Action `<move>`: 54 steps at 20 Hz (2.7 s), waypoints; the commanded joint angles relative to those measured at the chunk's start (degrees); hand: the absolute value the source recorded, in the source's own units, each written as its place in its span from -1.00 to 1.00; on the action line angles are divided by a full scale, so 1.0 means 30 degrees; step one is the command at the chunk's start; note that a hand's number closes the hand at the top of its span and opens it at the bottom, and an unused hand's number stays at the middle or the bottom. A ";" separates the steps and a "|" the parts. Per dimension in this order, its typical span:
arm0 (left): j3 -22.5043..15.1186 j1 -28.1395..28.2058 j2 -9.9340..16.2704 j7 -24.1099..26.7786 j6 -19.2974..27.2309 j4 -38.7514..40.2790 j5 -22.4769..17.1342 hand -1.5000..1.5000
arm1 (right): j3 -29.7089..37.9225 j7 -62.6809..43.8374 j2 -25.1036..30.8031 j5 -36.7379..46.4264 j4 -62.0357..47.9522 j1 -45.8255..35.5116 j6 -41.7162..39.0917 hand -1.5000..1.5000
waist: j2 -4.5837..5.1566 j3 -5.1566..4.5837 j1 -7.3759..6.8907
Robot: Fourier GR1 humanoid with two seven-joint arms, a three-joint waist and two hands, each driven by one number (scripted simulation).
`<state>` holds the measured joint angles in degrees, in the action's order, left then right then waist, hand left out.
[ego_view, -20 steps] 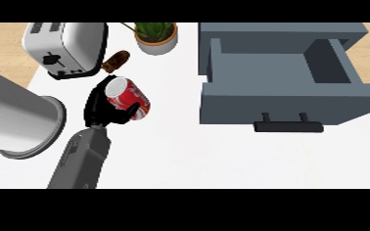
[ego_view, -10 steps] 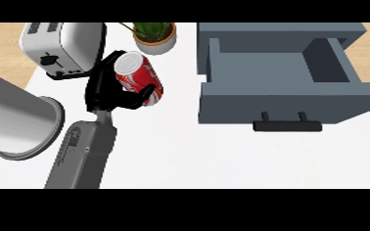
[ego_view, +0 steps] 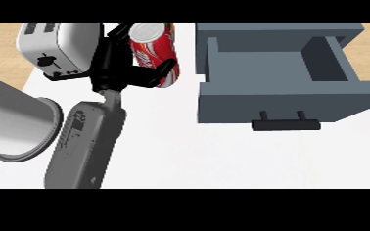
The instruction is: Pick up the can, place it into the drawer and close the drawer
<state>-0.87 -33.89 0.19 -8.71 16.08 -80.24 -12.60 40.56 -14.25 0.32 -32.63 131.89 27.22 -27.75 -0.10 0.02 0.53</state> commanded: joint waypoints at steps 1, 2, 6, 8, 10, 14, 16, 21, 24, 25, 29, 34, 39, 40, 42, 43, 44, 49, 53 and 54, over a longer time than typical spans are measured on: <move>-0.0324 -0.1449 -0.0025 -0.2129 0.1082 -0.1158 0.0486 1.00 | -0.0164 0.0450 -0.0101 0.0322 -0.0474 -0.0097 -0.0196 -1.00 | -0.0006 0.0001 -0.0039; -0.0608 -0.2524 -0.0059 -0.1323 0.2007 0.0508 0.0279 1.00 | -0.0427 0.0819 -0.0102 0.0270 -0.0761 0.0129 -0.0092 -1.00 | 0.0021 0.0002 0.0095; -0.1232 -0.4165 -0.0061 -0.1226 0.2797 0.1913 -0.0097 1.00 | 0.0208 0.0267 -0.0101 -0.0440 -0.0147 0.0386 -0.0394 -1.00 | 0.0030 -0.0004 0.0159; -0.0921 -0.4726 -0.0060 -0.2058 0.2550 0.1579 0.0083 1.00 | 0.0426 -0.0260 0.0305 -0.0386 -0.0417 -0.0564 -0.0036 -1.00 | 0.0022 -0.0005 0.0037; -0.1437 -0.6691 -0.0061 0.0053 0.3708 0.4946 -0.0795 1.00 | -0.0092 -0.0662 0.0471 0.0183 -0.0365 -0.1365 0.0498 -1.00 | 0.0115 -0.0007 0.0285; -0.2323 -0.7593 -0.0061 0.0785 0.4789 0.6523 -0.1795 1.00 | 0.0482 -0.0951 0.1263 -0.0833 -0.0496 -0.1151 0.0462 -1.00 | 0.0088 -0.0005 0.0345; -0.1468 -0.9016 -0.0061 0.0522 0.4419 0.7344 -0.1356 1.00 | -0.0058 -0.0909 0.0321 0.0193 0.0085 -0.1197 0.0692 -1.00 | 0.0087 -0.0005 0.0263; -0.2772 -1.0798 -0.0062 0.1309 0.5542 0.9222 -0.2908 1.00 | -0.0488 -0.0645 -0.0029 0.1104 -0.0562 -0.1850 0.0755 -1.00 | 0.0110 0.0001 0.0343; -0.3453 -1.1359 -0.0062 0.1888 0.5734 1.0322 -0.3854 1.00 | -0.0575 0.0063 -0.0090 0.0892 -0.0622 -0.1447 0.0899 -1.00 | 0.0121 0.0004 0.0459; -0.2709 -1.2918 -0.0062 0.1637 0.5790 1.1357 -0.3790 1.00 | -0.0677 0.0019 -0.0094 0.0824 -0.0259 -0.0998 0.0274 -1.00 | 0.0142 0.0007 0.0569; -0.3937 -1.3730 -0.0062 0.2162 0.6303 1.2764 -0.5495 1.00 | -0.0826 -0.0383 0.0102 0.1202 -0.0504 -0.2118 0.0741 -1.00 | 0.0182 0.0009 0.0678; -0.4871 -1.4777 -0.0062 0.3310 0.6618 1.4559 -0.7632 1.00 | -0.0753 -0.0593 0.0492 0.0887 -0.0871 -0.2243 0.0413 -1.00 | 0.0267 0.0025 0.1104; -0.6077 -1.5678 -0.0062 0.3250 0.7190 1.5549 -0.8639 1.00 | -0.0229 -0.0183 0.0754 0.0672 -0.1446 -0.2395 0.0115 -1.00 | 0.0229 0.0030 0.0988; -0.6228 -1.5299 -0.0062 0.3944 0.7081 1.6327 -0.8872 1.00 | -0.0039 -0.0552 0.0781 -0.0496 -0.0825 -0.1592 -0.0217 -1.00 | 0.0303 0.0035 0.1467; -0.7573 -1.4322 -0.0062 0.4102 0.7784 1.5011 -0.9658 1.00 | -0.1029 -0.1219 -0.0079 0.0406 0.0835 -0.1283 0.0848 -1.00 | 0.0175 0.0013 0.1048; -0.7523 -1.4752 -0.0062 0.4456 0.7479 1.5825 -0.9887 1.00 | -0.0315 -0.1178 0.0399 -0.0127 0.0021 -0.1780 0.0730 -1.00 | 0.0249 0.0020 0.1193; -0.7609 -1.5130 -0.0062 0.4192 0.7347 1.5994 -1.0196 1.00 | -0.0898 -0.2410 0.0428 0.0125 0.1288 -0.2163 0.1793 -1.00 | 0.0281 0.0008 0.1164; -0.9562 -1.5323 -0.0062 0.4136 0.8415 1.6404 -1.1465 1.00 | -0.1108 -0.1713 0.0599 0.0597 0.0156 -0.2853 0.1283 -1.00 | 0.0343 0.0034 0.1520; -1.0211 -1.6367 -0.0062 0.3569 0.9177 1.6826 -1.1925 -1.00 | -0.0822 -0.2173 0.1098 0.0550 0.0328 -0.3337 0.1855 -1.00 | 0.0316 0.0033 0.1477; -1.0016 -1.5682 -0.0062 0.4622 0.8369 1.7597 -1.1791 -1.00 | -0.1217 -0.1470 0.0613 0.1213 -0.0374 -0.3146 0.1070 -1.00 | 0.0375 0.0038 0.1347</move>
<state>-28.93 -80.56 0.00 3.96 40.60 -29.44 -46.59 37.64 -19.48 2.43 -30.64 132.06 18.48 -23.69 0.88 0.10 4.52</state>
